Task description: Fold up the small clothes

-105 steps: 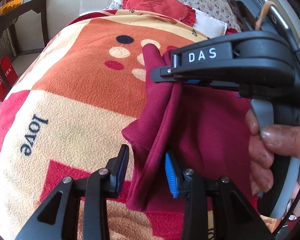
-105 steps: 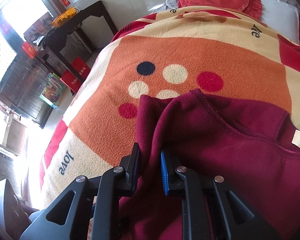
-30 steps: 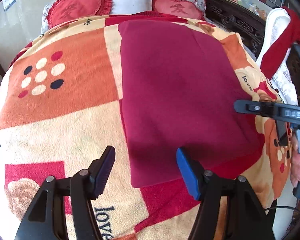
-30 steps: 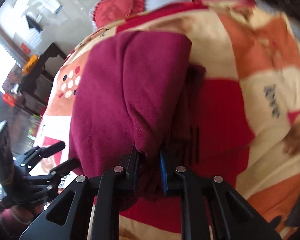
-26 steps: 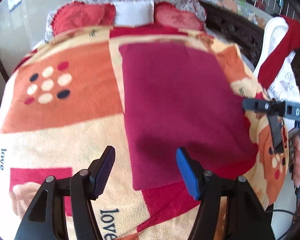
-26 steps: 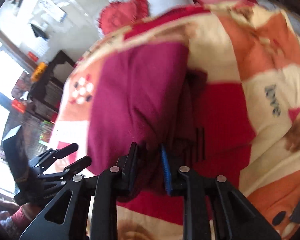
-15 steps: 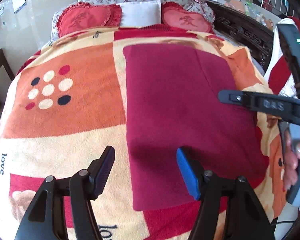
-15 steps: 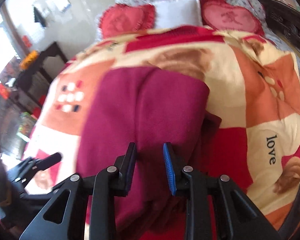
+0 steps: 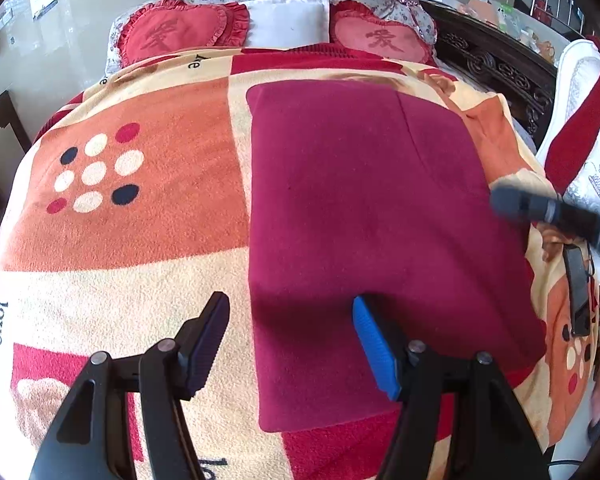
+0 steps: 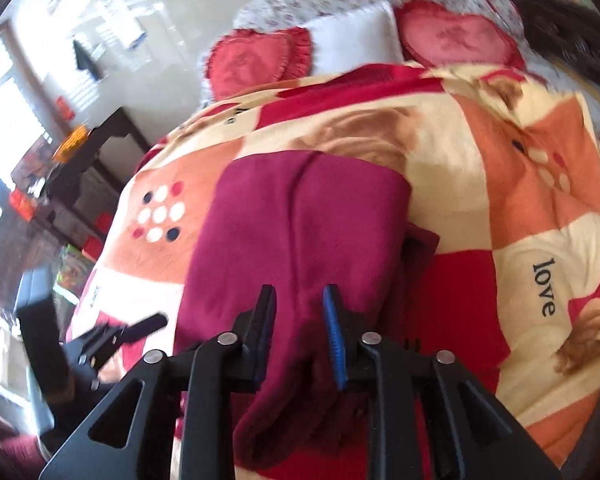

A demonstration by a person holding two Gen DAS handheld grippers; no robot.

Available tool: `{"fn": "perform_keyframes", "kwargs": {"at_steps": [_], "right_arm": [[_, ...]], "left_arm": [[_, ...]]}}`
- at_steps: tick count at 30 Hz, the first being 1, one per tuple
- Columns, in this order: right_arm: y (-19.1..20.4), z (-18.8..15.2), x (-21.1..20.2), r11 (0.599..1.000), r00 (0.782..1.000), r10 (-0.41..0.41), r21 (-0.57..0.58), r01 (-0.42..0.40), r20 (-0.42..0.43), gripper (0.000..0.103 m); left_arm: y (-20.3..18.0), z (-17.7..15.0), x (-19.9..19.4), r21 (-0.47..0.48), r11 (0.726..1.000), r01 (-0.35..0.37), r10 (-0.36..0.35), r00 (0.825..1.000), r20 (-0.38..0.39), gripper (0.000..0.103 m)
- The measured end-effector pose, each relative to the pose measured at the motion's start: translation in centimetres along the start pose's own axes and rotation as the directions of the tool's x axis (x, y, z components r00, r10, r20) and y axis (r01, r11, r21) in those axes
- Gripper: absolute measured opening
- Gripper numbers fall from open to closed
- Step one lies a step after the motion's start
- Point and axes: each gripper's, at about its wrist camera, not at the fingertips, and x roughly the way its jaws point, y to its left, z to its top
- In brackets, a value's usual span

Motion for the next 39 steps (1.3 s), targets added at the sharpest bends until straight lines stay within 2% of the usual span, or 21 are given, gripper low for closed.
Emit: {"fn": "perform_keyframes", "kwargs": {"at_steps": [2, 3, 5, 9, 12, 14, 16, 18, 20, 24, 26, 29, 34, 39], "right_arm": [[0.2, -1.2, 1.6, 0.994, 0.994, -0.101, -0.047, 0.099, -0.047, 0.007], [-0.3, -1.8, 2.7, 0.992, 0.99, -0.123, -0.043, 0.12, -0.074, 0.007], [-0.9, -2.3, 3.1, 0.995, 0.992, -0.103, -0.01, 0.103, -0.075, 0.007], [-1.3, -2.0, 0.8, 0.998, 0.998, -0.055, 0.034, 0.057, -0.033, 0.007], [-1.3, -1.7, -0.7, 0.998, 0.999, -0.046, 0.054, 0.045, 0.02, 0.012], [-1.4, -1.6, -0.7, 0.997, 0.998, -0.043, 0.063, 0.04, 0.043, 0.022], [-1.8, -1.6, 1.0, 0.996, 0.998, -0.059, 0.073, 0.059, 0.006, 0.024], [-2.2, -1.7, 3.3, 0.995, 0.996, -0.06, 0.076, 0.065, -0.067, 0.025], [-2.7, -2.0, 3.9, 0.994, 0.996, -0.04, 0.1, 0.048, -0.08, 0.027], [-4.3, -1.9, 1.7, 0.987, 0.999, 0.039, 0.155, -0.039, 0.0, 0.029], [-5.3, -1.9, 1.4, 0.982, 0.998, 0.056, 0.177, -0.058, 0.02, 0.039], [-6.5, -1.7, 2.2, 0.976, 0.995, 0.096, 0.195, -0.095, 0.007, 0.043], [-7.3, -1.5, 3.8, 0.954, 0.986, 0.163, 0.251, -0.166, 0.033, 0.048], [-8.3, -1.0, 5.6, 0.932, 0.977, 0.21, 0.295, -0.21, 0.034, 0.052]], "left_arm": [[0.0, -0.1, -0.2, -0.004, 1.0, 0.0, 0.0, 1.0, 0.01, 0.068], [0.0, -0.1, -0.2, -0.005, 1.0, 0.001, 0.0, 1.0, 0.013, 0.068], [-0.1, 0.0, -0.4, -0.003, 1.0, -0.001, 0.001, 1.0, 0.014, 0.068], [-0.4, 0.1, -1.0, 0.004, 1.0, -0.001, 0.0, 1.0, 0.024, 0.069], [-0.5, 0.3, -1.2, 0.003, 1.0, 0.01, -0.01, 0.999, 0.033, 0.077], [-0.5, 0.4, -1.2, -0.002, 1.0, 0.01, -0.01, 0.999, 0.037, 0.077], [-0.6, 0.6, -1.0, -0.003, 1.0, 0.006, -0.006, 0.999, 0.036, 0.077], [-0.7, 0.7, -0.5, 0.002, 1.0, 0.005, -0.005, 1.0, 0.024, 0.078], [-0.8, 0.8, 0.1, 0.01, 1.0, 0.014, -0.014, 1.0, 0.011, 0.078], [-0.3, 1.4, 0.3, 0.036, 0.996, 0.081, -0.081, 0.997, 0.012, 0.078], [0.1, 1.8, 0.5, 0.029, 0.993, 0.116, -0.116, 0.993, 0.008, 0.078], [0.7, 2.3, 1.1, 0.003, 0.988, 0.154, -0.154, 0.988, -0.008, 0.083], [1.5, 2.5, 2.3, -0.048, 0.976, 0.212, -0.214, 0.977, -0.024, 0.084], [1.6, 2.8, 2.8, -0.042, 0.973, 0.227, -0.229, 0.973, -0.032, 0.084]]}}
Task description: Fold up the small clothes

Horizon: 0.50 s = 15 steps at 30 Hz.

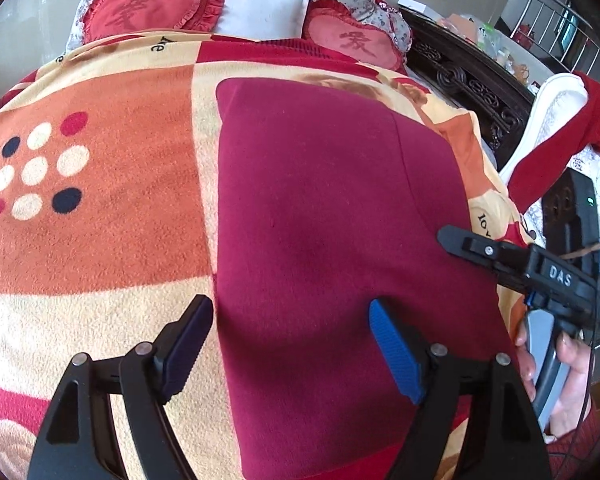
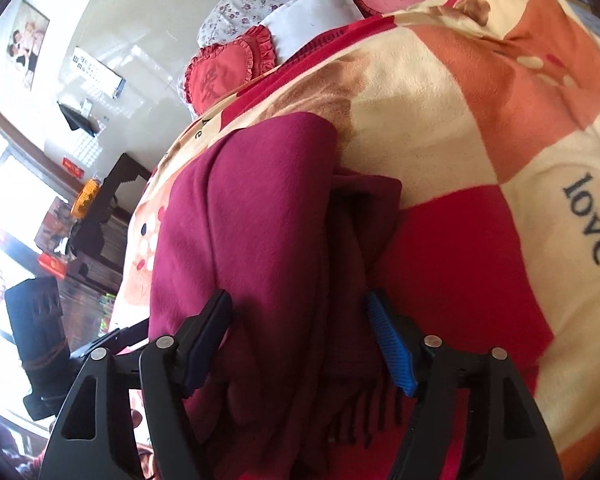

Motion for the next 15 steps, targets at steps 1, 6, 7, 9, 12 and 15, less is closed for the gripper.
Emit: {"fn": "perform_keyframes", "kwargs": {"at_steps": [1, 6, 7, 9, 12, 15], "right_arm": [[-0.18, 0.06, 0.28, 1.0, 1.0, 0.011, 0.012, -0.011, -0.007, 0.052], [-0.32, -0.05, 0.77, 0.999, 0.999, 0.045, 0.024, -0.045, 0.0, 0.054], [-0.31, -0.11, 0.79, 0.999, 0.999, 0.045, 0.023, -0.045, 0.0, 0.054], [-0.19, -0.18, 0.84, 0.999, 0.999, 0.043, 0.02, -0.043, 0.001, 0.055], [0.08, -0.13, 1.03, 0.999, 0.999, 0.036, 0.009, -0.036, -0.003, 0.055], [0.36, 0.05, 1.19, 1.0, 1.0, 0.028, -0.008, -0.028, -0.008, 0.056]], "left_arm": [[0.06, 0.08, 0.05, 0.005, 1.0, -0.001, 0.001, 1.0, 0.002, 0.084], [0.25, 0.38, 0.37, 0.013, 1.0, -0.003, 0.003, 1.0, 0.01, 0.088], [0.32, 0.35, 0.47, 0.011, 1.0, 0.0, 0.0, 1.0, 0.011, 0.088], [0.42, 0.36, 0.67, 0.005, 1.0, 0.005, -0.005, 1.0, 0.01, 0.089], [0.69, 0.42, 0.87, -0.014, 1.0, 0.015, -0.015, 1.0, 0.01, 0.089], [0.86, 0.36, 0.94, -0.035, 0.999, 0.022, -0.021, 1.0, 0.009, 0.089]]}}
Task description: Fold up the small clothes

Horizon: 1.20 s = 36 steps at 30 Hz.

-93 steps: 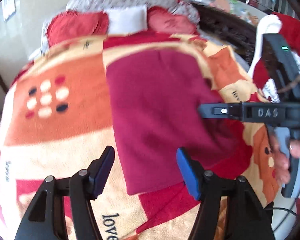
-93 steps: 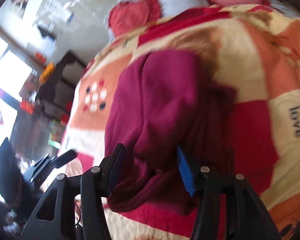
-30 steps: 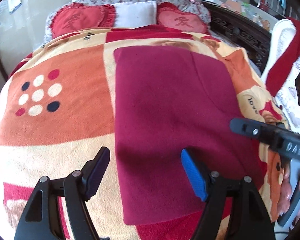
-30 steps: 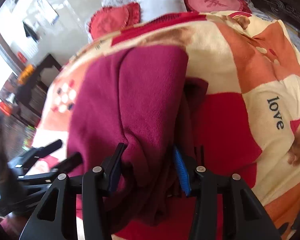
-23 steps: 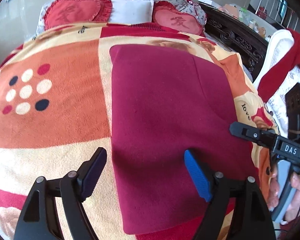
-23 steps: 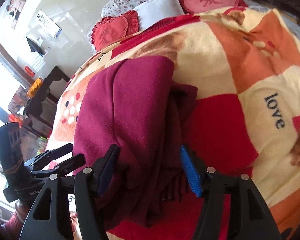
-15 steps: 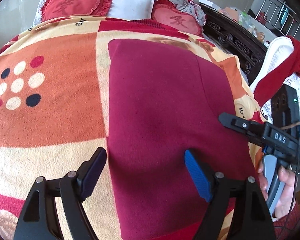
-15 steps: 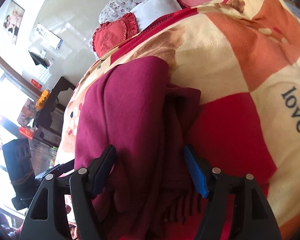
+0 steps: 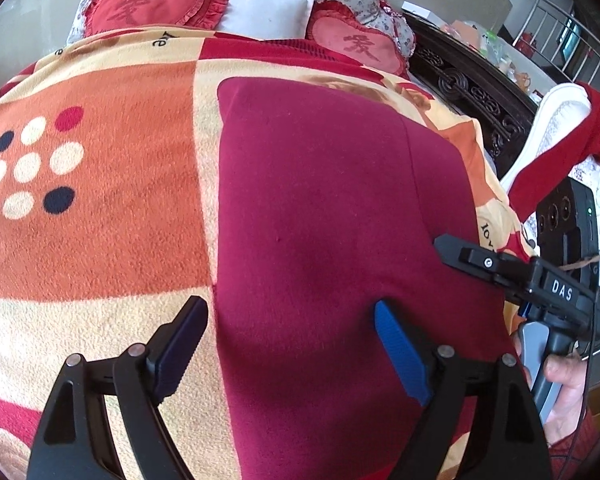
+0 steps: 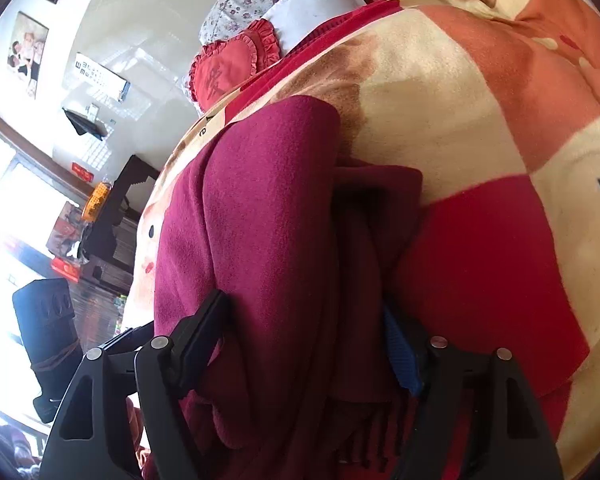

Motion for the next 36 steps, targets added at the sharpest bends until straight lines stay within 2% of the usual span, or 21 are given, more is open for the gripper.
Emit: {"fn": "perform_keyframes", "kwargs": {"at_steps": [3, 8, 12, 14, 17, 22, 27, 30, 31, 32, 34, 35, 36], "right_arm": [[0.4, 0.0, 0.0, 1.0, 1.0, -0.009, -0.021, 0.009, 0.003, 0.055], [1.4, -0.3, -0.5, 0.997, 0.999, -0.031, -0.071, 0.034, 0.041, 0.037], [2.6, -0.2, -1.3, 0.993, 0.996, -0.057, -0.099, 0.063, 0.064, 0.024], [2.8, -0.1, -1.9, 0.994, 0.996, -0.049, -0.089, 0.056, 0.071, 0.016], [3.9, -0.2, -2.9, 0.995, 0.997, -0.016, -0.095, 0.023, 0.072, 0.014], [7.5, -0.6, -4.3, 0.99, 0.997, 0.05, -0.136, -0.041, 0.059, 0.013], [10.5, -2.5, -4.3, 0.979, 0.987, 0.156, -0.128, -0.158, -0.022, 0.013], [11.8, -4.6, -2.6, 0.972, 0.978, 0.191, -0.124, -0.201, -0.088, 0.017], [11.9, -5.3, -1.7, 0.974, 0.979, 0.172, -0.131, -0.186, -0.106, 0.02], [12.1, -6.3, -0.3, 0.979, 0.985, 0.105, -0.158, -0.126, -0.135, 0.021], [12.2, -7.4, 1.3, 0.976, 0.983, -0.032, -0.218, -0.008, -0.178, 0.022], [12.1, -8.0, 1.4, 0.964, 0.98, -0.103, -0.26, 0.057, -0.168, 0.022], [12.2, -8.3, 0.7, 0.959, 0.983, -0.108, -0.277, 0.063, -0.15, 0.022]], "left_arm": [[0.0, -0.1, -0.1, -0.01, 1.0, -0.003, 0.003, 1.0, 0.004, 0.089], [-0.4, -0.3, -0.4, -0.004, 1.0, -0.006, 0.006, 1.0, 0.009, 0.08], [-0.8, -0.4, -0.9, 0.002, 0.999, -0.037, 0.037, 0.999, 0.019, 0.067], [-0.7, -0.4, -1.5, -0.013, 0.999, -0.033, 0.033, 0.999, 0.026, 0.056], [-0.5, -0.2, -2.8, -0.027, 0.999, -0.019, 0.02, 0.999, 0.036, 0.046], [-0.5, -1.0, -6.3, -0.017, 0.999, -0.04, 0.041, 0.998, 0.051, 0.044], [1.4, -3.8, -12.2, -0.011, 0.996, -0.093, 0.094, 0.995, 0.042, 0.044], [2.6, -6.0, -13.9, -0.025, 0.989, -0.145, 0.146, 0.989, 0.022, 0.045], [3.1, -6.9, -14.0, -0.033, 0.986, -0.166, 0.166, 0.986, 0.011, 0.045], [3.6, -7.9, -13.7, -0.041, 0.98, -0.193, 0.193, 0.981, -0.004, 0.046], [4.4, -9.4, -11.9, -0.048, 0.969, -0.241, 0.238, 0.97, -0.057, 0.046], [4.6, -10.0, -11.5, -0.049, 0.966, -0.254, 0.251, 0.966, -0.064, 0.048], [4.4, -10.5, -11.3, -0.051, 0.963, -0.265, 0.263, 0.964, -0.043, 0.049]]}}
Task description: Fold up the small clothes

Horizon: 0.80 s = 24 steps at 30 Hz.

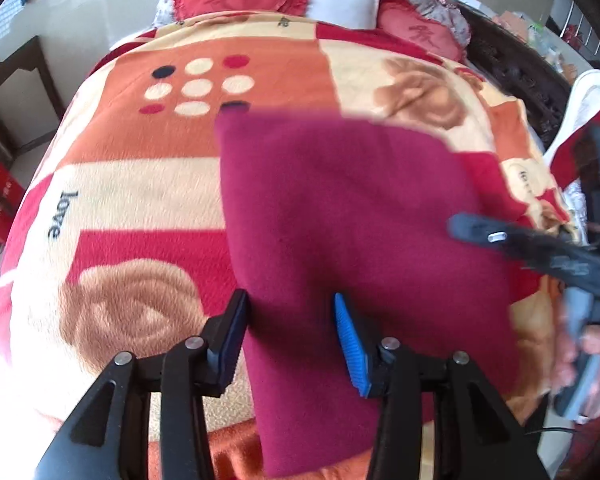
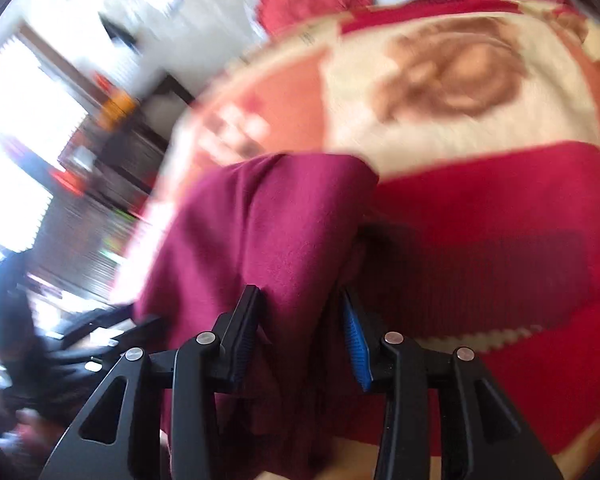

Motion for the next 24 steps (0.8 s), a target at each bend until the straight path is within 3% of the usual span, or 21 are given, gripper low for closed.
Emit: {"fn": "perform_keyframes", "kwargs": {"at_steps": [3, 6, 9, 11, 13, 15, 20, 24], "right_arm": [[1.4, -0.3, -2.9, 0.998, 0.998, -0.045, -0.046, 0.046, 0.037, 0.022], [4.6, -0.6, -6.0, 0.99, 0.994, -0.001, -0.143, 0.016, 0.108, 0.022], [7.5, -1.4, -5.7, 0.973, 0.995, 0.015, -0.229, 0.008, 0.099, 0.022], [8.3, -2.4, -3.5, 0.96, 0.995, -0.07, -0.266, 0.086, 0.068, 0.021], [7.9, -4.2, -0.9, 0.94, 0.98, -0.197, -0.276, 0.2, 0.041, 0.02], [7.4, -5.3, 0.3, 0.929, 0.97, -0.238, -0.282, 0.241, 0.045, 0.02], [8.0, -5.8, -2.4, 0.945, 0.98, -0.183, -0.262, 0.198, 0.078, 0.02], [9.4, -5.3, -5.7, 0.951, 0.97, -0.153, -0.238, 0.197, 0.189, 0.021]], "left_arm": [[-0.3, -0.4, -0.8, -0.004, 1.0, -0.027, 0.027, 0.998, 0.05, 0.055], [-0.6, -0.4, -1.9, 0.001, 0.999, -0.053, 0.053, 0.992, 0.113, 0.067], [-0.7, 0.0, -2.4, 0.008, 0.998, -0.07, 0.068, 0.986, 0.152, 0.07], [-0.8, 0.0, -2.7, 0.013, 0.997, -0.082, 0.079, 0.983, 0.164, 0.072], [-0.9, -0.3, -3.1, 0.004, 0.996, -0.091, 0.088, 0.978, 0.189, 0.072], [-0.9, -0.6, -3.5, 0.006, 0.996, -0.091, 0.088, 0.976, 0.197, 0.072], [-1.0, -1.3, -5.2, 0.001, 0.99, -0.139, 0.134, 0.96, 0.246, 0.072], [-0.7, -1.7, -6.7, -0.02, 0.992, -0.127, 0.127, 0.95, 0.286, 0.075]]}}
